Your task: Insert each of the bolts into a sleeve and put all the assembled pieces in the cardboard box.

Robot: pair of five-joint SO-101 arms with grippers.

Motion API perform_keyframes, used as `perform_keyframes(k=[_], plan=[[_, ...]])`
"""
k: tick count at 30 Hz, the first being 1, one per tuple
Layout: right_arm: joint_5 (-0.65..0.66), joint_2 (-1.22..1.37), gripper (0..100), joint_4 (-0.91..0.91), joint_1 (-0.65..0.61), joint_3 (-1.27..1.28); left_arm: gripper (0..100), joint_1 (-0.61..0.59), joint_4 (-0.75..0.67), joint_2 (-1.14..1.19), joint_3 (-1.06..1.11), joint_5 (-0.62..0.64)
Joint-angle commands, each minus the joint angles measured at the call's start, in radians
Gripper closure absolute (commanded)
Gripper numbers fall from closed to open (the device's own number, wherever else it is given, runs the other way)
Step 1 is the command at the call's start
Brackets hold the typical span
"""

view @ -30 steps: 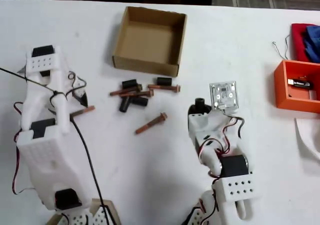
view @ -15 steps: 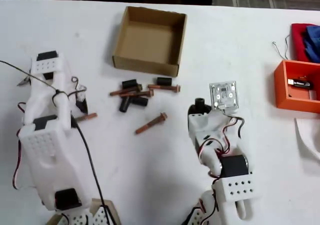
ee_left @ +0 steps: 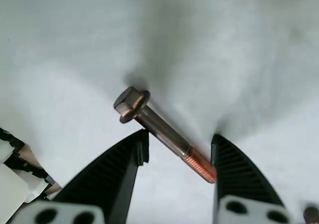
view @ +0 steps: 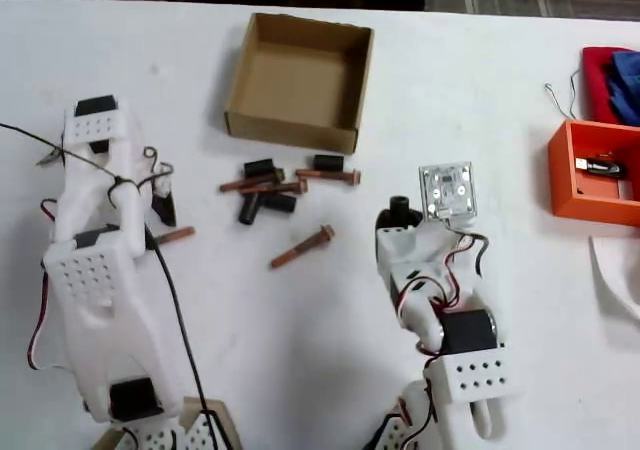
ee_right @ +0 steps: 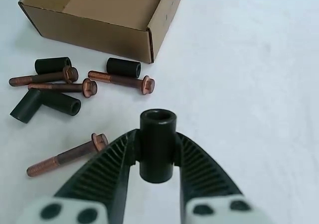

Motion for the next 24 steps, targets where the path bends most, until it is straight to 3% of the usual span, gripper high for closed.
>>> perform_keyframes(k=[1, 10, 19, 24], plan=[[-0.009, -0.022, 97.8, -0.001, 0.004, -0.006, 75, 0.005, 0.005, -0.075, -0.035, 0.006], [-0.009, -0.022, 97.7, -0.001, 0.004, -0.006, 75, 0.005, 0.006, -0.354, 0.015, 0.008], [-0.009, -0.022, 97.7, -0.001, 0.004, -0.006, 75, 0.041, 0.003, -0.577, 0.443, 0.008], [-0.009, -0.022, 97.7, -0.001, 0.004, -0.006, 75, 0.028, -0.074, -0.575, 0.483, 0.002]])
